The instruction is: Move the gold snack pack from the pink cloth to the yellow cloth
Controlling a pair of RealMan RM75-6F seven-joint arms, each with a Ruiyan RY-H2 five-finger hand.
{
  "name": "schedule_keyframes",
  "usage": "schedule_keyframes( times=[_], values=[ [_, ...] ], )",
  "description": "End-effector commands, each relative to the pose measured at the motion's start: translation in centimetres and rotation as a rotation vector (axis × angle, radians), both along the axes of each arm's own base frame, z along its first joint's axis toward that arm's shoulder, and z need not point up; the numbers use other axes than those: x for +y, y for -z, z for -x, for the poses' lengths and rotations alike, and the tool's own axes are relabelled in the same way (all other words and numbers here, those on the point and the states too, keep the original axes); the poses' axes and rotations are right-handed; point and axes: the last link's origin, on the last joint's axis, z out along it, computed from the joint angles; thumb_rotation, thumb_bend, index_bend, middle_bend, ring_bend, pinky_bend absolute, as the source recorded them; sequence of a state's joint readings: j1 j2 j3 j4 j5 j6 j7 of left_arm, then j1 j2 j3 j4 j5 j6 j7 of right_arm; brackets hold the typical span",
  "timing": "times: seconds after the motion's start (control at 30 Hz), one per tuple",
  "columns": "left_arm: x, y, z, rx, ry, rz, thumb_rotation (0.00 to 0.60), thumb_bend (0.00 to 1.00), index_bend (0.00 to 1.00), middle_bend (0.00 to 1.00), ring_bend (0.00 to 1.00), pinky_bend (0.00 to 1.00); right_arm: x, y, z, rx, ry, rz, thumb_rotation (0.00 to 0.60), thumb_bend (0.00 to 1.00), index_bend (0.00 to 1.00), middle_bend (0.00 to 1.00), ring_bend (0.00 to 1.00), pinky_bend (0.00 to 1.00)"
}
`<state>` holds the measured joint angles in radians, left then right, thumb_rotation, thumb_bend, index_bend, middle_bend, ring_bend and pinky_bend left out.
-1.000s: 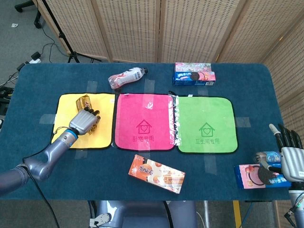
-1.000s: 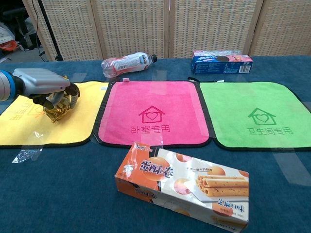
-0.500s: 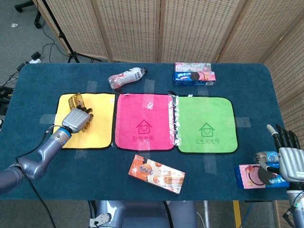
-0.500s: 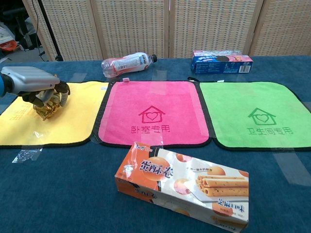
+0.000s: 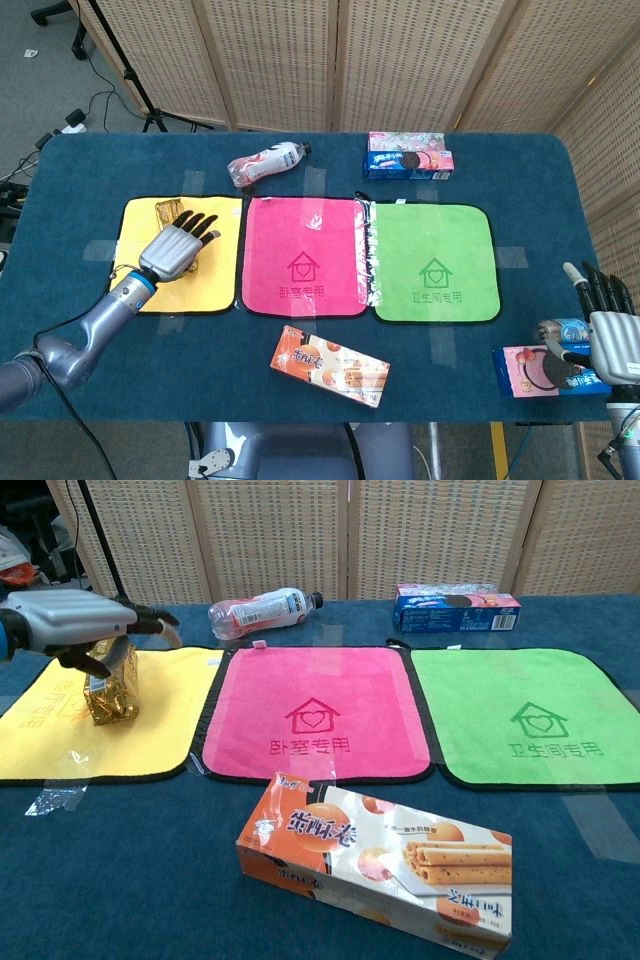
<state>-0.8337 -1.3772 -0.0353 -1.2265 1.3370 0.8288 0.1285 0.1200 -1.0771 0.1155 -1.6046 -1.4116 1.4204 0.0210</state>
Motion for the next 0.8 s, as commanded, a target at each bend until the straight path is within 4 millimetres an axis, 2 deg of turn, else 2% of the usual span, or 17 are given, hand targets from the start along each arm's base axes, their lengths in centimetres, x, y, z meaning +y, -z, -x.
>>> schedule_keyframes(
  times=[0.03, 0.07, 0.1, 0.17, 0.27, 0.4, 0.8],
  values=[
    [-0.5, -2.3, -1.1, -0.173, 0.074, -0.084, 0.6, 0.48, 0.01, 0.0, 0.0, 0.0, 0.0, 0.0, 0.0, -0.001, -0.002, -0.001, 0.6, 0.0, 0.0, 0.0, 0.0, 0.0],
    [-0.7, -3.2, -1.3, -0.241, 0.079, -0.118, 0.6, 0.28, 0.0, 0.0, 0.0, 0.0, 0.1, 0.0, -0.1, -0.002, -0.004, 0.0, 0.6, 0.0, 0.0, 0.0, 0.0, 0.0],
    [-1.2, -4.5, -1.1, -0.318, 0.077, -0.16, 0.6, 0.12, 0.0, 0.0, 0.0, 0.0, 0.1, -0.1, -0.2, -0.003, -0.007, 0.001, 0.6, 0.0, 0.0, 0.0, 0.0, 0.0],
    [-1.9, -5.8, -0.4, -0.369, 0.064, -0.199, 0.6, 0.0, 0.0, 0.0, 0.0, 0.0, 0.2, -0.1, -0.2, -0.005, -0.012, 0.002, 0.6, 0.0, 0.0, 0.0, 0.0, 0.0],
    [-3.0, -7.2, 0.9, -0.408, 0.032, -0.245, 0.596, 0.0, 0.0, 0.0, 0.0, 0.0, 0.4, -0.2, -0.3, -0.007, -0.018, 0.003, 0.6, 0.0, 0.0, 0.0, 0.0, 0.0],
    [-6.5, -9.3, 4.7, -0.453, -0.079, -0.314, 0.571, 0.0, 0.0, 0.0, 0.0, 0.0, 0.7, -0.3, -0.6, -0.01, -0.038, 0.007, 0.6, 0.0, 0.0, 0.0, 0.0, 0.0],
    [-14.3, -11.2, 12.2, -0.549, -0.338, -0.468, 0.586, 0.0, 0.0, 0.0, 0.0, 0.0, 1.3, -0.4, -1.1, -0.013, -0.072, 0.015, 0.6, 0.0, 0.0, 0.0, 0.0, 0.0]
  ],
)
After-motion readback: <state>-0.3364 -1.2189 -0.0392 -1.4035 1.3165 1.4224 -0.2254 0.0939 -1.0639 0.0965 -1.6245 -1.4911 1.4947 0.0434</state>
